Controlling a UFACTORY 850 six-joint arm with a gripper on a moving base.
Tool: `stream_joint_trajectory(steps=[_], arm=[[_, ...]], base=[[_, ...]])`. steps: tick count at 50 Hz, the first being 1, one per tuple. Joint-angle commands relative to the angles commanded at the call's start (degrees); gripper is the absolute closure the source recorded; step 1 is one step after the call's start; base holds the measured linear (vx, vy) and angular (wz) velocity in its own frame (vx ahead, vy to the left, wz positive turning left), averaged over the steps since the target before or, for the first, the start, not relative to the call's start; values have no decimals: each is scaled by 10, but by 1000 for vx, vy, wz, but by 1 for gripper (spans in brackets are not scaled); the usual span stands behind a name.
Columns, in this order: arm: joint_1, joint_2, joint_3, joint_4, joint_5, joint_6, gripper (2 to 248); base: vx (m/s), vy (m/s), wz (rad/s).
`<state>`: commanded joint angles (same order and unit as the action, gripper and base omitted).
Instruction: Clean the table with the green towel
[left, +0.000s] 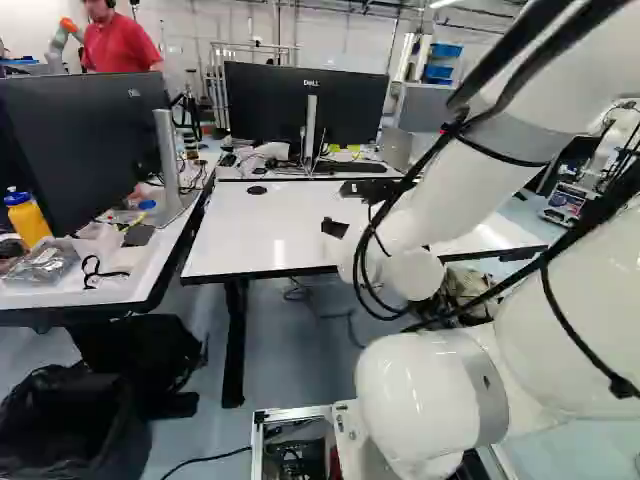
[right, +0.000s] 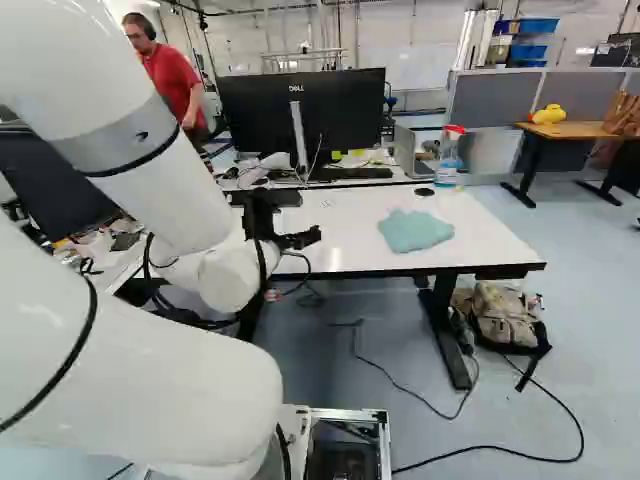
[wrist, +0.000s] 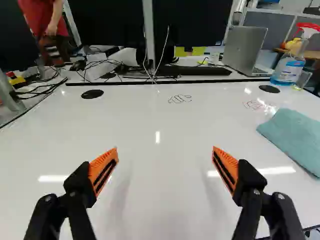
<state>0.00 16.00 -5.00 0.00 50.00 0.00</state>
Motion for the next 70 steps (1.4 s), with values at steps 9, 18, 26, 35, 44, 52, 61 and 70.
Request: stream_joint_trajectory(steps=[9,18,26,35,44,52,61,70], arm=[[-26,-9,-27,0,0,0,3],[-43,-17,-47,0,0,0,3],[-58,-26,-66,0,0,0,3],[-73,-37,-88,0,0,0,3],[-89,-50,-110,0,0,0,3],[-103,-72,-130,0,0,0,3],[-119,-91,-148,0,0,0,3],[-135,-111,-167,0,0,0,3]], base=[[0,0,0],[0,0,0],[0,0,0],[0,0,0],[0,0,0],[0,0,0],[0,0,0],[0,0,0]])
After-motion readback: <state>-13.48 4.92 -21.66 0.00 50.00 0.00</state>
